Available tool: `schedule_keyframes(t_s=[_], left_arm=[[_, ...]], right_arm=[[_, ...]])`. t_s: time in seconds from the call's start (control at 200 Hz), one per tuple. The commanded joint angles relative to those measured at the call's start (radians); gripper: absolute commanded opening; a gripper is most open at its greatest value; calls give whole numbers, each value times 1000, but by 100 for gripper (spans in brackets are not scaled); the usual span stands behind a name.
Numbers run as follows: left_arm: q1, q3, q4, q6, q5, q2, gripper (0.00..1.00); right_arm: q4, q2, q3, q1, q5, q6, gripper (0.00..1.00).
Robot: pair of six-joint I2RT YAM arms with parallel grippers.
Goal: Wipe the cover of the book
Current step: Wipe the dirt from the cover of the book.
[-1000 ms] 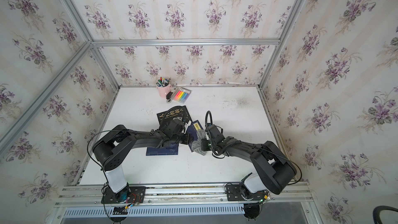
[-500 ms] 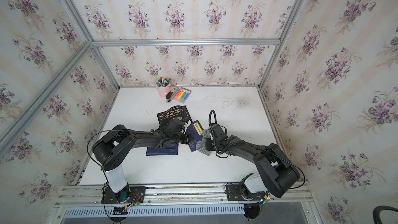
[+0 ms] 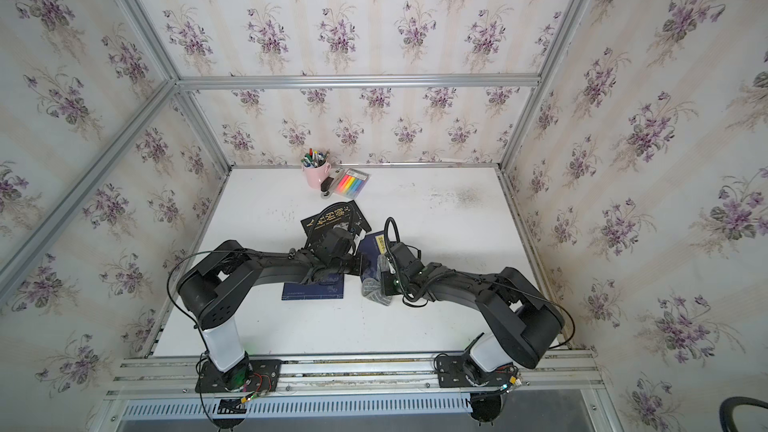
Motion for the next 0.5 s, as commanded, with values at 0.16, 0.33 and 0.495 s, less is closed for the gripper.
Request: schedule_keyframes(t_s=[0.16,0.33,0.495], left_arm=[[6,-8,-167,7,-26,-8,0],[19,8,-197,25,-18,-66,0],[50,52,-276,66,-10,-124,0]], right_arm=[[-114,-42,19,-100,26,-55,0],[-141,-75,55,-100,-4,-86,0],[-152,-92,89,-100,-17,-97,0]])
